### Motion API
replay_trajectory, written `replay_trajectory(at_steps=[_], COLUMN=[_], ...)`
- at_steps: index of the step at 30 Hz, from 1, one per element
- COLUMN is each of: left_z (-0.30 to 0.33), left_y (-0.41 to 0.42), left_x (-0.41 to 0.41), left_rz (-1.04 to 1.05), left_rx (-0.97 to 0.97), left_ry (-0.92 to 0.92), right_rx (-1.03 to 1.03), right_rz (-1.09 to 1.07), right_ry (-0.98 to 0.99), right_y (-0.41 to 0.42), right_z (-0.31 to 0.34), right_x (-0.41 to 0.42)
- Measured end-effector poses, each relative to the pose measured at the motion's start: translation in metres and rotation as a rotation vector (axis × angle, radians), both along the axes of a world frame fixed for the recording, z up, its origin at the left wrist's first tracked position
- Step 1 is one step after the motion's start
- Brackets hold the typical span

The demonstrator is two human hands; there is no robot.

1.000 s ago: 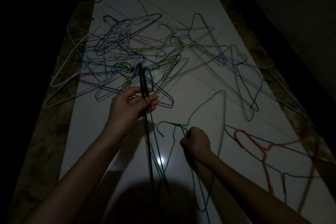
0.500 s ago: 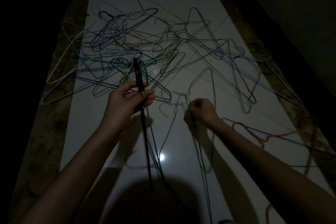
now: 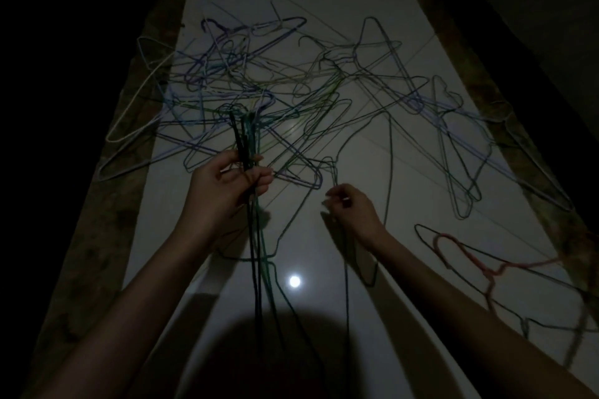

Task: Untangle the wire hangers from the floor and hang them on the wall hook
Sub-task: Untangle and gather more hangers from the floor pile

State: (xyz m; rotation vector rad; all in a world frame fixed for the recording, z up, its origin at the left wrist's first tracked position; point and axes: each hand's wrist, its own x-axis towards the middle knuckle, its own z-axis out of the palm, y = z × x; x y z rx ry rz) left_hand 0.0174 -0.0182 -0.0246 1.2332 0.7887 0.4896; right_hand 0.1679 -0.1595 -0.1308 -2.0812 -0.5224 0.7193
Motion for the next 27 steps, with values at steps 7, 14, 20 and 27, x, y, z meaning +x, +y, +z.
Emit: replay_trajectory(at_steps=[7,14,20,27], left_z=[-0.008,-0.010,0.007,0.043], left_y=[0.013,0.019,0.035,0.061], left_x=[-0.010,-0.015,-0.021,-0.018], left_rz=[0.017,0.019,0.036,0.044], left_rx=[0.078,0.094,0.075,0.149], left_ry=[0.074,0.076,0.003,-0.063], right_rx=[-0.064,0.003,0.113,0.202], right_rz=[0.264,0.325,0.171,0.124], right_ry=[0.099,0.313,0.406,0.177], right_y=[0.011,0.024,0.028,0.031], right_z=[-0.004,-0.008,0.000,0.023], right_x=[-0.060,-0.069,-0.064,-0.048])
